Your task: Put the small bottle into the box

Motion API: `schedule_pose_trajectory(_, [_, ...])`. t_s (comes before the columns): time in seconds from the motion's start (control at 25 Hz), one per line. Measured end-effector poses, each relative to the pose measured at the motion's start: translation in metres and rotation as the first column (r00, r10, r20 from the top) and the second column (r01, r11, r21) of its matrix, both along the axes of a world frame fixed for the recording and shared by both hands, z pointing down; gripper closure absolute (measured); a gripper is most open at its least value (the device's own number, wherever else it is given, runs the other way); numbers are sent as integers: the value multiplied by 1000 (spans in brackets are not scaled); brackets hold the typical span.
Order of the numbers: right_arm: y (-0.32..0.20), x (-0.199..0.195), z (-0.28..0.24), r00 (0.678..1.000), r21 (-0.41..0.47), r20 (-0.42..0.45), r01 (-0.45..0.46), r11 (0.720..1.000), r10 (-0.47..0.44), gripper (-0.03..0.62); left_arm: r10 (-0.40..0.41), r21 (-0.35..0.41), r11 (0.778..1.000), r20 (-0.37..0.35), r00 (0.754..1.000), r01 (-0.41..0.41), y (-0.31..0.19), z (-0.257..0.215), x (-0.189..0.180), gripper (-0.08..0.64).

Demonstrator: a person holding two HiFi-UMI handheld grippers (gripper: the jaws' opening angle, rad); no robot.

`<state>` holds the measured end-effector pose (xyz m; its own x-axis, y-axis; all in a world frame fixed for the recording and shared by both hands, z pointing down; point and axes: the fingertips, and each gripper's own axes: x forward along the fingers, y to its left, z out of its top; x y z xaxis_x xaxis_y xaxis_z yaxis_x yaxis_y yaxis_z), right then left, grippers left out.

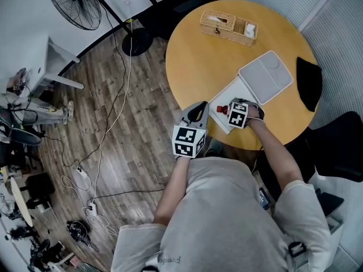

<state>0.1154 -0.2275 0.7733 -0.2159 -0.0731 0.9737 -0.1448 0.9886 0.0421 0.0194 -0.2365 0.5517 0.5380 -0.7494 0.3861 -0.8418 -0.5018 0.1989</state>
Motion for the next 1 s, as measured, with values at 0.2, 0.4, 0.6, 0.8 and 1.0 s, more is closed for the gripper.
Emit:
schedule_pose_trajectory(0.2, [2, 0, 3, 1000, 0, 1, 1, 1000, -1, 362, 2, -5, 1000, 6, 1000, -2, 2, 3, -1, 531])
schedule_pose_trajectory(0.4, [0, 1, -1, 1000, -5, 16, -11, 1000, 11, 357, 9, -3, 1000, 3, 1000, -9, 1, 0, 3, 531])
schedule_pose_trajectory(0.6, [1, -4, -7, 998, -25, 53, -32, 999, 34, 333, 10, -13, 1000, -10, 1000, -11, 1, 4, 0, 531])
schedule_pose_trajectory(0.8, [0, -2, -16, 995, -43, 81, -58, 997, 61, 333, 11, -13, 1000, -18, 1000, -11, 2, 4, 0, 531])
schedule_pose_trajectory(1.0, [4, -4, -19, 993, -44, 85, -76, 996, 80, 333, 27, -11, 1000, -20, 999, -27, 4, 2, 0, 531])
